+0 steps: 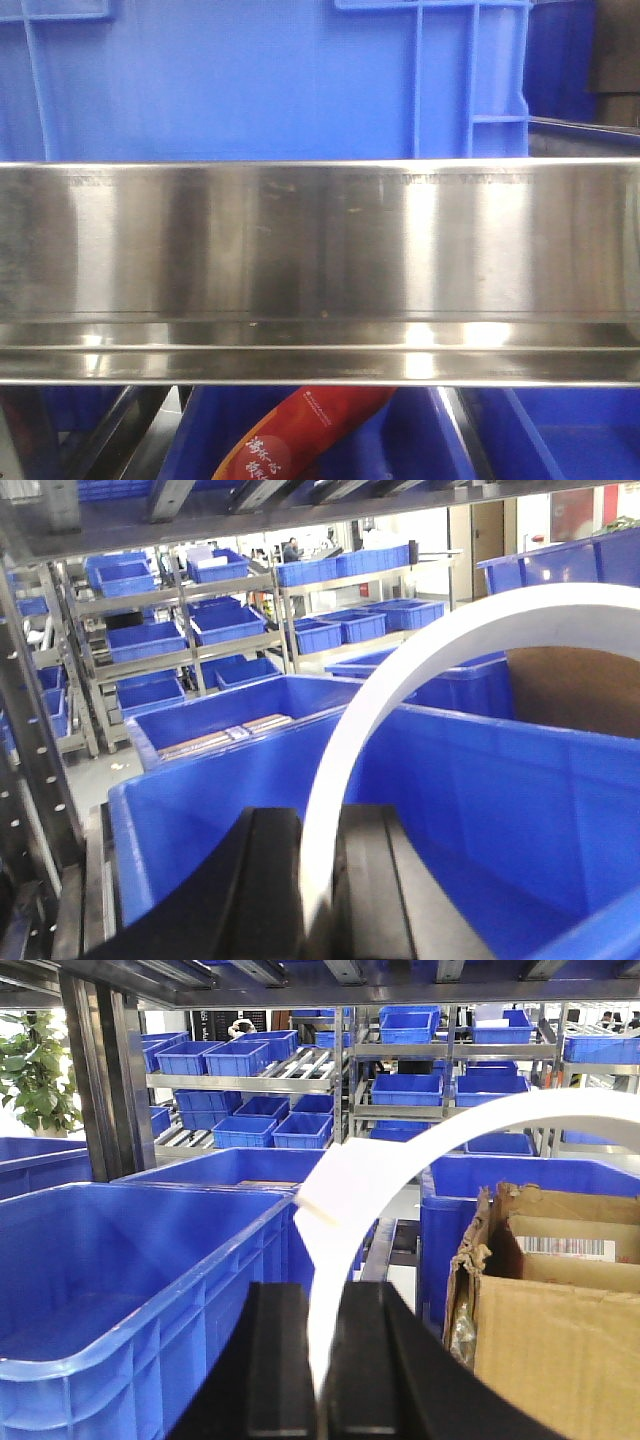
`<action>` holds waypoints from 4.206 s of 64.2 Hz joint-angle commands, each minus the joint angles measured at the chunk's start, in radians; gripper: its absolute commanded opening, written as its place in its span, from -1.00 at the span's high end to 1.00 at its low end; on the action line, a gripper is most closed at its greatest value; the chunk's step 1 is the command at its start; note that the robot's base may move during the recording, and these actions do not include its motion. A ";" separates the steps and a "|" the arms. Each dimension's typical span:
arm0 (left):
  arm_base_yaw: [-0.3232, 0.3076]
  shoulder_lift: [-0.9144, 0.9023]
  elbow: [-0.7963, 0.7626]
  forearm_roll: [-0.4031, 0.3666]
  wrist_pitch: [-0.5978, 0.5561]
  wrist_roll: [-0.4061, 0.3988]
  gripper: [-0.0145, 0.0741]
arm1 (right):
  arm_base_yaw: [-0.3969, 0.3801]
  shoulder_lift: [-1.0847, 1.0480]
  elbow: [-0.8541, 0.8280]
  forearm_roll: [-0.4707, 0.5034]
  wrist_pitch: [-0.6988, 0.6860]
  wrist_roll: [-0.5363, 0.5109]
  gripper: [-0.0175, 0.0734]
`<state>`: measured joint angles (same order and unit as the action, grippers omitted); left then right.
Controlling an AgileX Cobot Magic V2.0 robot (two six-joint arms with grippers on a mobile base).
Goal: Grab PVC pipe and place in blue bin
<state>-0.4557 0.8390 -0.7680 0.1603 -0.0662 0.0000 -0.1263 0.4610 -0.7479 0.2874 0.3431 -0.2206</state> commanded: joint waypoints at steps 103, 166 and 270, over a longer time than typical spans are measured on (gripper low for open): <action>-0.033 0.405 -0.383 0.011 0.112 0.000 0.84 | 0.019 0.005 -0.041 0.040 0.032 -0.056 0.98; -0.078 -0.204 -0.081 0.001 0.288 -0.012 0.92 | 0.503 0.378 -0.171 0.034 -0.284 -0.122 0.98; 0.096 -0.399 -0.014 0.011 0.446 -0.038 0.92 | 0.510 0.722 -0.471 -0.148 -0.237 -0.122 0.97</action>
<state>-0.3621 0.4520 -0.7933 0.1734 0.3836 -0.0289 0.3811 1.2308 -1.2129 0.1683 0.0898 -0.3369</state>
